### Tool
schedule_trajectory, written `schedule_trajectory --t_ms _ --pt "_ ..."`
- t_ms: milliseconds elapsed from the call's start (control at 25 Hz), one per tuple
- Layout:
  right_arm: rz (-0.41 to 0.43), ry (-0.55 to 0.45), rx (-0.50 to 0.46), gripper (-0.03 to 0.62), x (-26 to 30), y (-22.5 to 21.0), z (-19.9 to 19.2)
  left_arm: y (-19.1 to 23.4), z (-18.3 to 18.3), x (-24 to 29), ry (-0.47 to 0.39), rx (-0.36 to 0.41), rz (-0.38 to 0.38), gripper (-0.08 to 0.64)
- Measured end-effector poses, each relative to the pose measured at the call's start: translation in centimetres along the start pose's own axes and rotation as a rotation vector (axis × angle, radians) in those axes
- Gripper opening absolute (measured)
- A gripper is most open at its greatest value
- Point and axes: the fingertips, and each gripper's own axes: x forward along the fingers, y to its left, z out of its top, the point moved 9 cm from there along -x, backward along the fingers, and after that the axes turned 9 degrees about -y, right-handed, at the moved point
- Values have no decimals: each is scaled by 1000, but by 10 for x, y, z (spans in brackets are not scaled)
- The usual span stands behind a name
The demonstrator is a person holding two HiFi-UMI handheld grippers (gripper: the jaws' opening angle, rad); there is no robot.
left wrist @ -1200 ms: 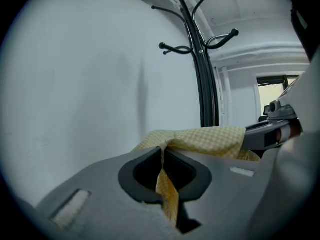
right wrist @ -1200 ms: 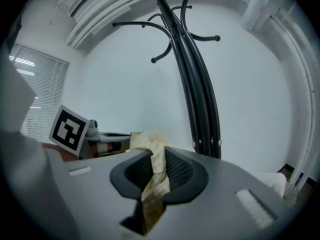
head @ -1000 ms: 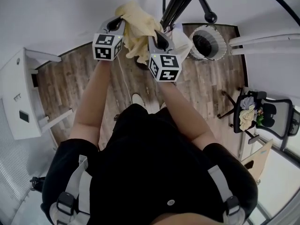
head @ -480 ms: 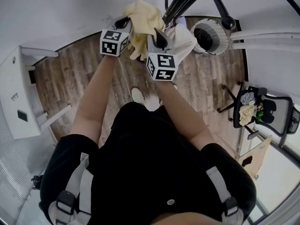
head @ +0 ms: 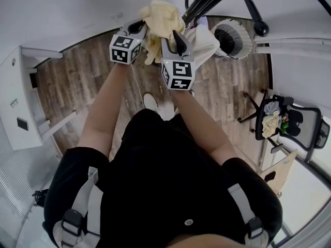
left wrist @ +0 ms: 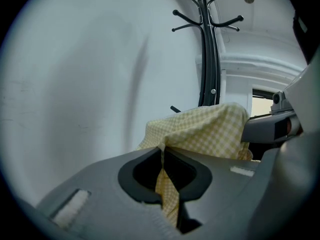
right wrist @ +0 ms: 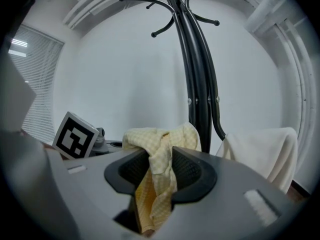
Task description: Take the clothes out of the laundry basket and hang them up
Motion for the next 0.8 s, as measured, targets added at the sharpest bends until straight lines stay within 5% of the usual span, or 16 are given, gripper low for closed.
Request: schedule_trajectory --t_ms 400,800 --pt "-16 15 24 167 -3 3 -12 3 -8 -14 -23 28 -8 16" --pt "-19 25 35 193 -7 1 -23 -4 -13 -35 -41 80 -65 97"
